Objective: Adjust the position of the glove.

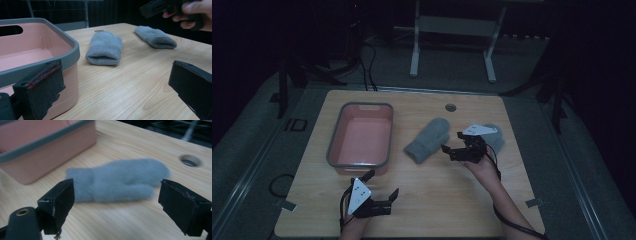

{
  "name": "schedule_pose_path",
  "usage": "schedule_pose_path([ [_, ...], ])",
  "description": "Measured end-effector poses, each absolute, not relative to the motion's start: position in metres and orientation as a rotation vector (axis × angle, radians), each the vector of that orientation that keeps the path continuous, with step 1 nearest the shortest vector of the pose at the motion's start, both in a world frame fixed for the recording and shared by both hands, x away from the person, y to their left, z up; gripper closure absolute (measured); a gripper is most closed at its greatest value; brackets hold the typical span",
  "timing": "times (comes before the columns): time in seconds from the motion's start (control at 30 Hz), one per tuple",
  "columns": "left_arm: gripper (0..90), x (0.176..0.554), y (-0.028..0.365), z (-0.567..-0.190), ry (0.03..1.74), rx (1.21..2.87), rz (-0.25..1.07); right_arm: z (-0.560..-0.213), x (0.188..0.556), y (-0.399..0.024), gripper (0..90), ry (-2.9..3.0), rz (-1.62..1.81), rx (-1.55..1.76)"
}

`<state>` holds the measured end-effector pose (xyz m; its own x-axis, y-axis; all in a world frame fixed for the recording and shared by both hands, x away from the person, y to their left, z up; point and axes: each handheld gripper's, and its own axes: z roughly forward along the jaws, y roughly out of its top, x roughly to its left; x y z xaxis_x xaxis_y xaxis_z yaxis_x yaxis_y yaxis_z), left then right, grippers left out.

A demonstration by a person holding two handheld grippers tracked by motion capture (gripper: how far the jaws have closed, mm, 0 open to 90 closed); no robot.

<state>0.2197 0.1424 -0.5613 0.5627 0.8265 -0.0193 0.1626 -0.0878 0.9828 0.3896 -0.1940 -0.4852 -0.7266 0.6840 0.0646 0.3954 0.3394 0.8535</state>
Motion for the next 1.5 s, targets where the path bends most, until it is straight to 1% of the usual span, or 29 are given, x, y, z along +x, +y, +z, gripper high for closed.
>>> schedule_pose_path([
  [0.13, 0.3, 0.220, 0.142, -0.561, 0.850, 1.596, 0.685, -0.490, 0.400, -0.185, 14.1, 2.329, 1.343, 0.956],
  [0.17, 0.3, 0.219, 0.142, -0.561, 0.847, 1.598, 0.688, -0.493, 0.407, -0.180, 17.0, 2.346, 1.321, 0.945],
  [0.2, 0.3, 0.219, 0.142, -0.560, 0.846, 1.596, 0.688, -0.493, 0.407, -0.180, 17.0, 2.346, 1.321, 0.945],
  [0.23, 0.3, 0.219, 0.141, -0.560, 0.842, 1.597, 0.687, -0.495, 0.412, -0.175, 20.7, 2.359, 1.309, 0.909],
  [0.37, 0.3, 0.219, 0.141, -0.561, 0.834, 1.605, 0.688, -0.498, 0.422, -0.167, 22.2, 2.381, 1.282, 0.883],
  [0.43, 0.3, 0.218, 0.140, -0.560, 0.829, 1.609, 0.686, -0.501, 0.432, -0.159, 27.4, 2.403, 1.243, 0.868],
  [0.53, 0.3, 0.217, 0.140, -0.559, 0.825, 1.613, 0.686, -0.503, 0.437, -0.156, 28.0, 2.413, 1.220, 0.862],
  [0.57, 0.3, 0.217, 0.140, -0.559, 0.825, 1.611, 0.685, -0.505, 0.442, -0.152, 30.1, 2.425, 1.187, 0.850],
  [0.67, 0.3, 0.217, 0.140, -0.559, 0.828, 1.602, 0.683, -0.506, 0.444, -0.151, 30.1, 2.427, 1.180, 0.848],
  [0.77, 0.3, 0.218, 0.140, -0.559, 0.829, 1.602, 0.678, -0.513, 0.458, -0.143, 30.0, 2.448, 1.138, 0.860],
  [1.0, 0.3, 0.217, 0.140, -0.558, 0.826, 1.604, 0.674, -0.525, 0.473, -0.131, 29.6, 2.466, 1.051, 0.871],
  [1.3, 0.3, 0.217, 0.141, -0.558, 0.831, 1.591, 0.669, -0.544, 0.480, -0.123, 27.9, 2.493, 0.995, 0.918],
  [1.37, 0.3, 0.217, 0.141, -0.557, 0.834, 1.586, 0.670, -0.546, 0.480, -0.122, 31.4, 2.490, 0.970, 0.909],
  [1.43, 0.3, 0.217, 0.141, -0.557, 0.835, 1.586, 0.667, -0.546, 0.480, -0.122, 40.0, 2.497, 0.957, 0.892],
  [1.47, 0.3, 0.217, 0.142, -0.557, 0.835, 1.588, 0.667, -0.546, 0.480, -0.123, 52.1, 2.502, 0.951, 0.887],
  [1.5, 0.3, 0.217, 0.142, -0.557, 0.835, 1.589, 0.666, -0.545, 0.480, -0.123, 59.0, 2.503, 0.942, 0.880],
])
